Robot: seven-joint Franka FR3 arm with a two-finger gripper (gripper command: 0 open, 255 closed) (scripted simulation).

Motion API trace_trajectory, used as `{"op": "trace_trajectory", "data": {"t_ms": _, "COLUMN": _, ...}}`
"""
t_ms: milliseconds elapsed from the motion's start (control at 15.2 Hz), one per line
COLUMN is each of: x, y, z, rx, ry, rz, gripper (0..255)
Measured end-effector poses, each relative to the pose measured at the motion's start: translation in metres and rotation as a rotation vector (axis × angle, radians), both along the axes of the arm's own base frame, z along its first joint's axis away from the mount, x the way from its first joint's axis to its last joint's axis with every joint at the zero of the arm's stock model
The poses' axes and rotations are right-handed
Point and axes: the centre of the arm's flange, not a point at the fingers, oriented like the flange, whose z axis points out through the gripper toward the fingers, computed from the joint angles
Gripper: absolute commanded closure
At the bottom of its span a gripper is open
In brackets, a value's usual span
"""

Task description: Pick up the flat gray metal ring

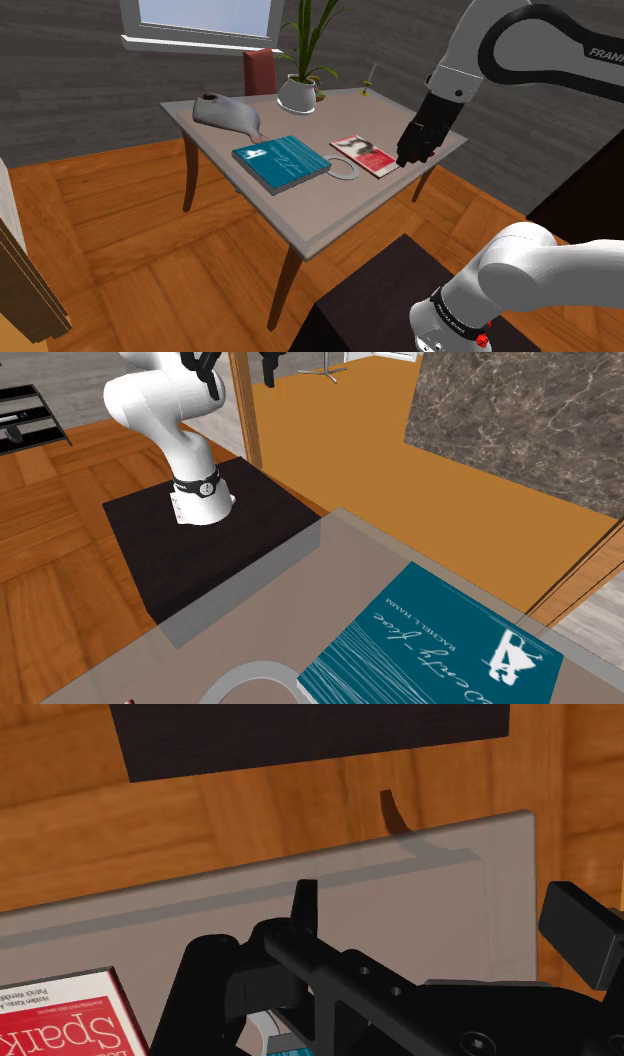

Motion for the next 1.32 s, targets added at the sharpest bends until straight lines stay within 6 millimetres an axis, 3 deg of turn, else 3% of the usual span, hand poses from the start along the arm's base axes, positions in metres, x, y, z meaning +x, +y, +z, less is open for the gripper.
{"op": "trace_trajectory", "data": {"t_ms": 132, "x": 0.003, "y": -0.003, "z": -0.004, "rx": 0.0, "ry": 0.0, "rz": 0.006, "gripper": 0}}
{"op": "trace_trajectory", "data": {"t_ms": 528, "x": 0.047, "y": -0.036, "z": -0.048, "rx": -0.005, "ry": -0.009, "rz": 0.084, "gripper": 0}}
{"op": "trace_trajectory", "data": {"t_ms": 1320, "x": 0.155, "y": -0.098, "z": -0.144, "rx": -0.016, "ry": -0.032, "rz": 0.257, "gripper": 0}}
